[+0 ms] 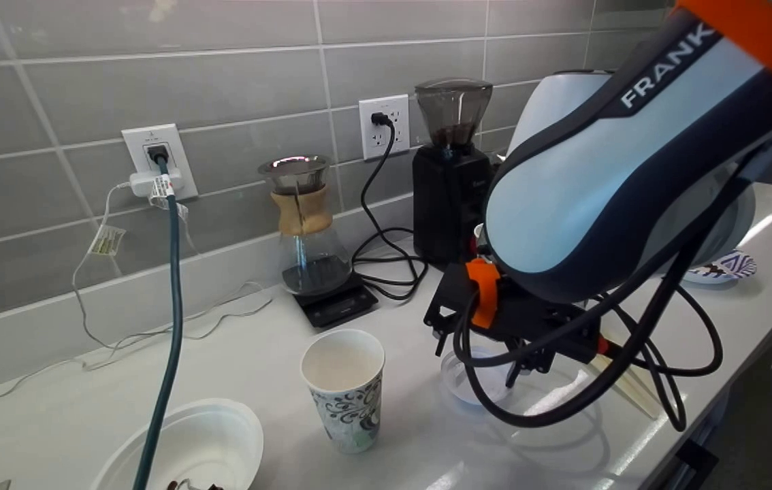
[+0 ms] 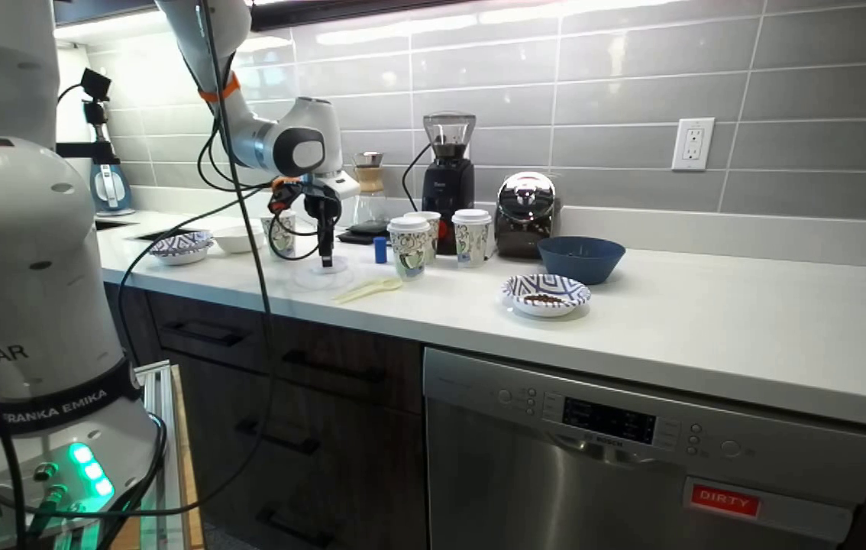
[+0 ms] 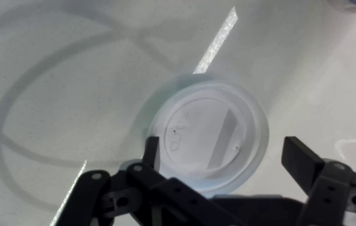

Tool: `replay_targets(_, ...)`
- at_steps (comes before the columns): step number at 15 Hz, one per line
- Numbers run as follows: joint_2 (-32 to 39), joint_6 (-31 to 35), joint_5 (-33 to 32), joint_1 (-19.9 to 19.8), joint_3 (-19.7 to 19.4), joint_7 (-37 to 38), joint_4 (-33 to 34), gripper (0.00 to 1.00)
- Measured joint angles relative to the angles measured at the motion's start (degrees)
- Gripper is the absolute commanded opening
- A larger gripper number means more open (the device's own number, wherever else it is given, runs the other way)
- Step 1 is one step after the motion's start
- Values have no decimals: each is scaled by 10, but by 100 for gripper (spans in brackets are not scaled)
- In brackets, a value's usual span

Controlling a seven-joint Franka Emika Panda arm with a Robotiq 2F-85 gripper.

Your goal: Flip the cup lid on the table

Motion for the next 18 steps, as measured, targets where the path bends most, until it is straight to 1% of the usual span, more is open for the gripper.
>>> replay_targets(9, 11, 0, 0, 0, -5, 0, 1, 100)
replay_targets(10, 11, 0, 0, 0, -5, 0, 1, 75)
replay_targets(11, 11, 0, 0, 0, -5, 0, 1, 74)
replay_targets(12, 11, 0, 0, 0, -5, 0, 1, 68)
replay_targets(13, 11, 0, 0, 0, -6, 0, 1, 59)
replay_targets(15, 11, 0, 1, 0, -9, 0, 1, 45)
replay_targets(17, 9, 0, 1, -1, -9, 0, 1, 32)
replay_targets(18, 8, 0, 2, -1, -9, 0, 3, 24)
